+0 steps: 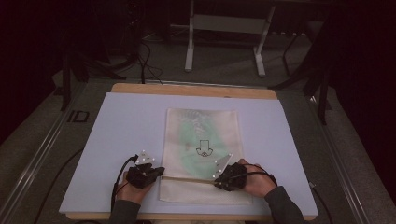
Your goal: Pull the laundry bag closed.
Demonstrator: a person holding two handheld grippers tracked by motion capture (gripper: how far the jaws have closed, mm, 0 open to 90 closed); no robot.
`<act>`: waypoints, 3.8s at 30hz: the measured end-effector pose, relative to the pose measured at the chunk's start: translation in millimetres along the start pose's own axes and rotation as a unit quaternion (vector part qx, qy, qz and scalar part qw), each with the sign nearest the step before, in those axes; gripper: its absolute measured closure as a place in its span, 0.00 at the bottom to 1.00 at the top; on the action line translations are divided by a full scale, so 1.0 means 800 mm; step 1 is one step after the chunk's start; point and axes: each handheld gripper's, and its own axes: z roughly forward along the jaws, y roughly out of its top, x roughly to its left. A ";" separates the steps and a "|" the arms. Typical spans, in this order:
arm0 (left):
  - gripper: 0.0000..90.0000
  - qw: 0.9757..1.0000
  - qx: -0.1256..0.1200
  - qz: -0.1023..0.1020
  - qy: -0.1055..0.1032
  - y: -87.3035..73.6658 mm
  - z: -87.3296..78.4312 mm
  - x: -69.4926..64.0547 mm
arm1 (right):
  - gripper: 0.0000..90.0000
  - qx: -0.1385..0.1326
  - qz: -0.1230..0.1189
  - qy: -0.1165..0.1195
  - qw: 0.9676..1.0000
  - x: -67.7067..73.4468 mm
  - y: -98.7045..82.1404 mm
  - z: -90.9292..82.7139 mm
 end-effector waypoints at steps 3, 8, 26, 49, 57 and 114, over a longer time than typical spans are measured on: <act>0.99 1.000 0.000 0.000 0.000 0.000 0.000 0.000 | 0.91 0.000 0.003 0.000 1.000 0.000 -0.004 -0.001; 0.99 1.000 0.000 0.000 0.000 0.000 0.000 0.000 | 0.91 0.001 0.007 0.000 1.000 -0.001 -0.009 -0.004; 0.99 1.000 0.000 0.001 0.000 0.000 0.000 0.000 | 0.91 -0.001 0.018 -0.004 1.000 -0.003 -0.024 -0.010; 0.99 1.000 0.000 0.001 0.001 0.000 0.000 0.000 | 0.91 -0.019 0.030 -0.010 0.999 -0.006 -0.041 -0.023; 0.99 1.000 0.000 0.001 0.001 0.000 0.000 0.000 | 0.91 -0.020 0.036 -0.016 0.999 -0.009 -0.049 -0.031; 0.95 1.000 -0.004 0.021 -0.003 -0.002 -0.001 -0.001 | 0.81 -0.046 0.113 -0.038 0.992 -0.012 -0.122 -0.052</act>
